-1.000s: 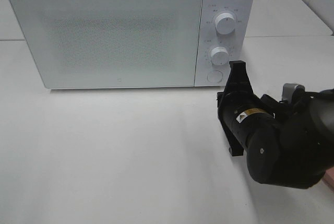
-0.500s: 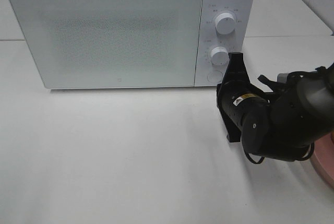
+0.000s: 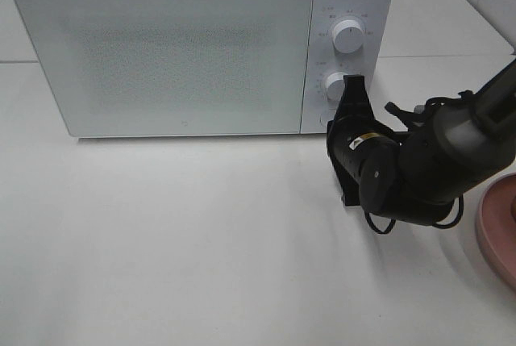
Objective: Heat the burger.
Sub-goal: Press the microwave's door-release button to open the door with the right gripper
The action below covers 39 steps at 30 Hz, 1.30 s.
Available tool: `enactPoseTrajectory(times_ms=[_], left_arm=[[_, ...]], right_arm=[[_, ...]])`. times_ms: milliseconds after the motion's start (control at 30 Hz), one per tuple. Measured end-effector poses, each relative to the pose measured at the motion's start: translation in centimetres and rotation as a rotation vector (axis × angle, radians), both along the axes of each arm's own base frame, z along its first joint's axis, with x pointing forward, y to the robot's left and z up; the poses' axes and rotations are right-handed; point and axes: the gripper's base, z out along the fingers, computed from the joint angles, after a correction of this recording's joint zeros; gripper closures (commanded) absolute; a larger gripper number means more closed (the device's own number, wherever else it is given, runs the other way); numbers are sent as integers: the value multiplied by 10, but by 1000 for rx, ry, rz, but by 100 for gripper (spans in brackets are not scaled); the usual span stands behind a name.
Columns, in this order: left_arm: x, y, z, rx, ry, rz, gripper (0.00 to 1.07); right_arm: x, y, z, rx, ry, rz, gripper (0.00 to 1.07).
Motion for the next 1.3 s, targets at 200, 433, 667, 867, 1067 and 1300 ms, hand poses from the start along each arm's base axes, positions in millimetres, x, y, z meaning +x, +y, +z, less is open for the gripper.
enactPoseTrajectory(times_ms=[200,433,667,867,1067,1300], left_arm=[[0,0,0,0,0,0,9],[0,0,0,0,0,0,9],[0,0,0,0,0,0,9],[0,0,0,0,0,0,9],[0,0,0,0,0,0,9],[0,0,0,0,0,0,9]], right_arm=[[9,-7,1,-3,3,-18,107],[16,-9,3,-3,5,-8,107],[23,-7,4,5,0,-3,107],[24,-4,-7,0,34,13,107],[26,-6,-8,-2,34,6,107],[27,-8,-7,-9,5,0,107]])
